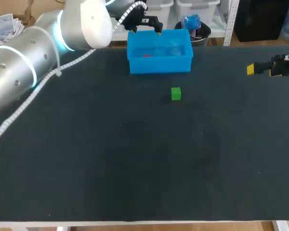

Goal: Use the left arm to pick the red cube and place it into the blue plastic box first, then use the right arm to grasp the green cube and put it into the same blue plastic box after the first action is fully finished.

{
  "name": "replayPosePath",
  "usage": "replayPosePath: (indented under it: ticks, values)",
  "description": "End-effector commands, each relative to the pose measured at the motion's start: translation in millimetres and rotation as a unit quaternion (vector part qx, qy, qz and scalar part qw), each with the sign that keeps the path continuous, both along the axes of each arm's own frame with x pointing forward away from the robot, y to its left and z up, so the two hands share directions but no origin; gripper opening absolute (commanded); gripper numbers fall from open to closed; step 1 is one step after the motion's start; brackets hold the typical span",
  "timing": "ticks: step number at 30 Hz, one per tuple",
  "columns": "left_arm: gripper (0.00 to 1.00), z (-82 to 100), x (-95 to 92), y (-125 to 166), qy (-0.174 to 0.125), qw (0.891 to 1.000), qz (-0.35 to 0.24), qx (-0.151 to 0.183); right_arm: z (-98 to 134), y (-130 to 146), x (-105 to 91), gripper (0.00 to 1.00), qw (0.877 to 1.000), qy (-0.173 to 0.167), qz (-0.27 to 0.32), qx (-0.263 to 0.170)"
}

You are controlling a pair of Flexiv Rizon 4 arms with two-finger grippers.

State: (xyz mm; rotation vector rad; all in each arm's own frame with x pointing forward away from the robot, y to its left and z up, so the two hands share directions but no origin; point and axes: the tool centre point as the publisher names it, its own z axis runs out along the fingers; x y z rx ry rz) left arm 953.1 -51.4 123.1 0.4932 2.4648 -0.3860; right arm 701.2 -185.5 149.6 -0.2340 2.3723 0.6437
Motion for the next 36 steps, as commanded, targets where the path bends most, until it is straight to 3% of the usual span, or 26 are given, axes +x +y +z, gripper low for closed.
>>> replayPosePath:
  ticks: [1,22,36]
  values:
    - [1.0,23.7,-65.1,33,-0.033,0.999,0.009,-0.012,0,0,0.0,1.0,1.0,0.0,0.001,0.0]
    - [1.0,44.3,-185.1,100,-0.06,0.998,-0.007,-0.032,0,0,0.0,1.0,1.0,0.0,0.001,0.0]
    - [1.0,25.8,-248.9,128,-0.033,0.999,-0.006,-0.035,0,0,0.0,1.0,1.0,0.0,0.001,0.0]
